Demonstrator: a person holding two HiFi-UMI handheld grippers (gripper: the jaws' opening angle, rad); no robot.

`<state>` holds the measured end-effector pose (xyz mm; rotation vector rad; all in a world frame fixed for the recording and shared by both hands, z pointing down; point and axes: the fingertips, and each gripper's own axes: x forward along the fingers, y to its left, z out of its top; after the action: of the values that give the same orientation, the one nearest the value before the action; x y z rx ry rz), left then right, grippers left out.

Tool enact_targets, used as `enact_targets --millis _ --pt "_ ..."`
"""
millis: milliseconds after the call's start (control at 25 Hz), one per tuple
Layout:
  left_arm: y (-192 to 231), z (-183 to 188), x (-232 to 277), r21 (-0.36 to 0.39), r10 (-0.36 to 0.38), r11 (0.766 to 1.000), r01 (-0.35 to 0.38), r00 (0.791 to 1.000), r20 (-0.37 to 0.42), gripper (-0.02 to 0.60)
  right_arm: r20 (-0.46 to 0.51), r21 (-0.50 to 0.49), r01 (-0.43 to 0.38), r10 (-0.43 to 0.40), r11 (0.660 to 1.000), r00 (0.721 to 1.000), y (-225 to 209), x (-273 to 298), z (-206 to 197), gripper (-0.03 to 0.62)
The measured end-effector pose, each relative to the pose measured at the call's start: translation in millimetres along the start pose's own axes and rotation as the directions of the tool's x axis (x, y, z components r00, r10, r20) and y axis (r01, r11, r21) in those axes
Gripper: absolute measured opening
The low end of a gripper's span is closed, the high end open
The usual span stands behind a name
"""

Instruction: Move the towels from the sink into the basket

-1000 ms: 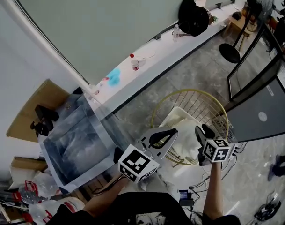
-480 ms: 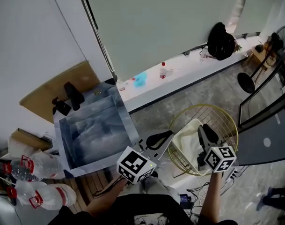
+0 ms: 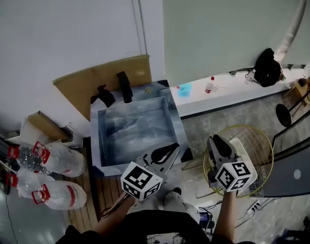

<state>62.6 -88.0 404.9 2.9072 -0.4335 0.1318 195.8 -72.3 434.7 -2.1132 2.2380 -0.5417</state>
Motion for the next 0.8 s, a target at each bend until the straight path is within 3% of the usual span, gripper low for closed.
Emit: enact_targets --millis 440,800 --pt "66 -7 -150 -0.043 0.194 0.98 -0.192 0.98 0.05 0.008 -0.028 -0.091 -0.233 0.231 0.968 0.973 183 49 -18 0.083" --pt "84 -6 -208 -0.085 0.307 0.95 -0.3 0.947 0.095 0.008 -0.081 -0.152 -0.388 0.38 0.909 0.922 270 61 -28 0.066"
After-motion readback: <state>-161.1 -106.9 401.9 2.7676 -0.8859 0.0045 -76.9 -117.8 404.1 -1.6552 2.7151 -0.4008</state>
